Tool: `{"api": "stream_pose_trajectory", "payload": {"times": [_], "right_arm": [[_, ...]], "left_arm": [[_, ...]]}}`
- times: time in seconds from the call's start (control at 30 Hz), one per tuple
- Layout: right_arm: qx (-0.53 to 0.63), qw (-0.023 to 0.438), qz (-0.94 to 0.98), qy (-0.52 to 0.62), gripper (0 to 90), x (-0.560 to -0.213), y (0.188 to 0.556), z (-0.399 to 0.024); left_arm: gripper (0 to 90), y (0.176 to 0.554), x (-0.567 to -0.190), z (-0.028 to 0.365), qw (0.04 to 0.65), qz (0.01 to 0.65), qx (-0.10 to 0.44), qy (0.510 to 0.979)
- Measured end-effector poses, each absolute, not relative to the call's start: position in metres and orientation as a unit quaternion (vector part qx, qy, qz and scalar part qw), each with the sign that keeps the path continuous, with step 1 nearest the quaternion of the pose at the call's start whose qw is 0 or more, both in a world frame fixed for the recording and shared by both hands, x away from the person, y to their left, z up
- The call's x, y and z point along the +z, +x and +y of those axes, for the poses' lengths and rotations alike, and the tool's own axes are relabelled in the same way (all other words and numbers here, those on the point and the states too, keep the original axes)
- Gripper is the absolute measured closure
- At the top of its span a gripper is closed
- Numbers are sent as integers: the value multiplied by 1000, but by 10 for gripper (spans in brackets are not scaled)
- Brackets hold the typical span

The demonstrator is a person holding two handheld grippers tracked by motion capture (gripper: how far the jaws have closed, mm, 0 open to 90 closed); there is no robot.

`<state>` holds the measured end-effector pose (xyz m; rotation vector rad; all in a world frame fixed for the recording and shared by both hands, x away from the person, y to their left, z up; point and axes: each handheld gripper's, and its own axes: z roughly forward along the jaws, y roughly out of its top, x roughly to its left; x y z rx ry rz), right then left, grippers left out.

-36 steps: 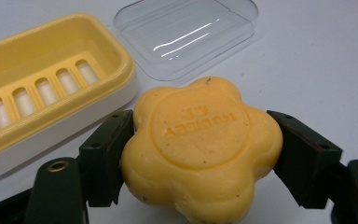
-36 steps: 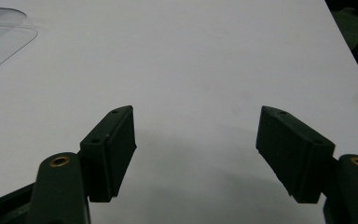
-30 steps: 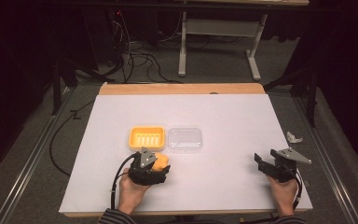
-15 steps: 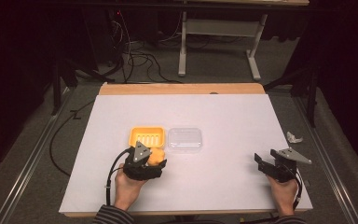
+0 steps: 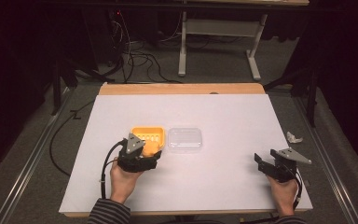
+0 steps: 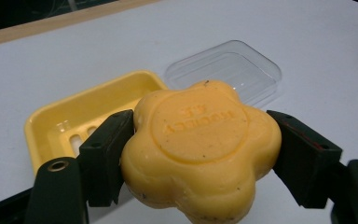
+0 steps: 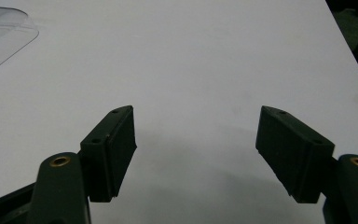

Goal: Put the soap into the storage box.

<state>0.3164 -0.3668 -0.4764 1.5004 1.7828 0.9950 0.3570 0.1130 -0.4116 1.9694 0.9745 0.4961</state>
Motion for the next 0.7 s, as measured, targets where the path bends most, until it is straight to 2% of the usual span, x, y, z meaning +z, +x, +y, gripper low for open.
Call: {"api": "stream_pose_trajectory", "payload": {"times": [0.7], "right_arm": [[374,298,672,565,288,-476,316,-366]], "left_arm": [[273,389,-410,123,419,416,220,777]]}}
